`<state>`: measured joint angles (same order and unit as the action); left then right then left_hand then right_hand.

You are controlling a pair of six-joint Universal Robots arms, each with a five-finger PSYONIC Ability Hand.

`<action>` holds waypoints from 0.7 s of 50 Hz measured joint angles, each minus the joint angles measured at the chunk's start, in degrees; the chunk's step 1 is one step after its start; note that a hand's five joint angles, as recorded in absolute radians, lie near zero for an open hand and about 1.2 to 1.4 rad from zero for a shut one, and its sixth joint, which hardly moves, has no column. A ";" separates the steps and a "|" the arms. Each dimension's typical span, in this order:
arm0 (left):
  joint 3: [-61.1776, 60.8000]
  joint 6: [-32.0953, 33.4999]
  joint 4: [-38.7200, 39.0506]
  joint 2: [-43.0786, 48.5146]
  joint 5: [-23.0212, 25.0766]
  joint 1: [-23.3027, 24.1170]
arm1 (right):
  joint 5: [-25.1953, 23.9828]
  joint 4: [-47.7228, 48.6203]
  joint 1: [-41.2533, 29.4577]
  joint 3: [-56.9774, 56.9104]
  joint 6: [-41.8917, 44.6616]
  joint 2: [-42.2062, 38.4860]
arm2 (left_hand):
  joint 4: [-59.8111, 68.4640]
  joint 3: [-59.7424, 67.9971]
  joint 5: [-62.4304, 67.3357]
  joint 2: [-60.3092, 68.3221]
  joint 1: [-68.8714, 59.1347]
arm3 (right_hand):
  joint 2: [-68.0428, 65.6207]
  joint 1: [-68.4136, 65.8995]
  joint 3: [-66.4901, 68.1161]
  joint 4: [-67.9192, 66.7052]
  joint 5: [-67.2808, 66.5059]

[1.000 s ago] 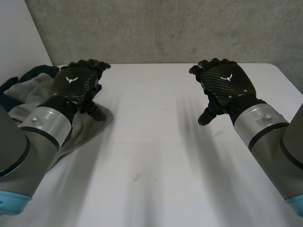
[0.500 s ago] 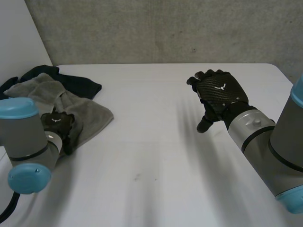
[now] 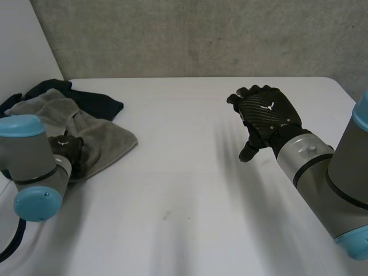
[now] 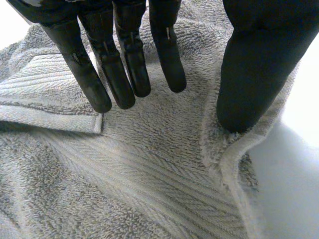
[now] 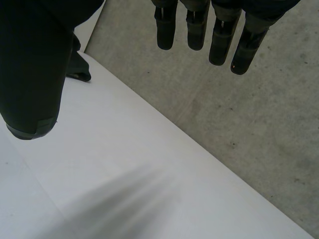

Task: Fold the laundry.

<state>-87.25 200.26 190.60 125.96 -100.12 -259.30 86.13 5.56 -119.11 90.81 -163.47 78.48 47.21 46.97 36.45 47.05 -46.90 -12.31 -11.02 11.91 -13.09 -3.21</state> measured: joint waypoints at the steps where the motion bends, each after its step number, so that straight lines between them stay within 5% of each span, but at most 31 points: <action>1: 0.22 0.27 -0.08 0.26 0.01 0.00 | 0.00 0.00 0.00 -0.01 0.00 0.00 | 5.10 5.14 5.17 5.11 -6.17 | 0.00 0.00 0.00 0.00 0.00; 6: 0.92 1.89 -0.31 1.05 0.15 -0.10 | 0.00 -0.02 0.01 -0.06 0.00 0.01 | 20.53 20.03 18.80 20.18 -17.90 | 0.00 0.00 0.00 0.00 0.00; 20: 6.58 0.18 -1.67 -2.81 0.51 0.68 | 0.00 -0.04 0.89 -1.12 -0.04 0.35 | 21.20 20.94 18.80 21.00 -17.90 | 0.00 0.00 0.00 0.00 0.00; 35: 12.44 -24.64 -7.90 -12.62 11.25 23.47 | -1.06 -2.58 12.22 -7.46 -0.25 3.65 | 21.36 20.94 19.82 21.02 -17.90 | 0.00 0.00 0.00 0.00 0.00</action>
<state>-74.80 175.62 182.70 113.34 -88.86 -235.83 85.07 2.98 -106.89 83.36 -163.73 82.12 68.57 67.91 56.27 68.06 -64.80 -12.31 -11.02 11.91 -13.09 -3.21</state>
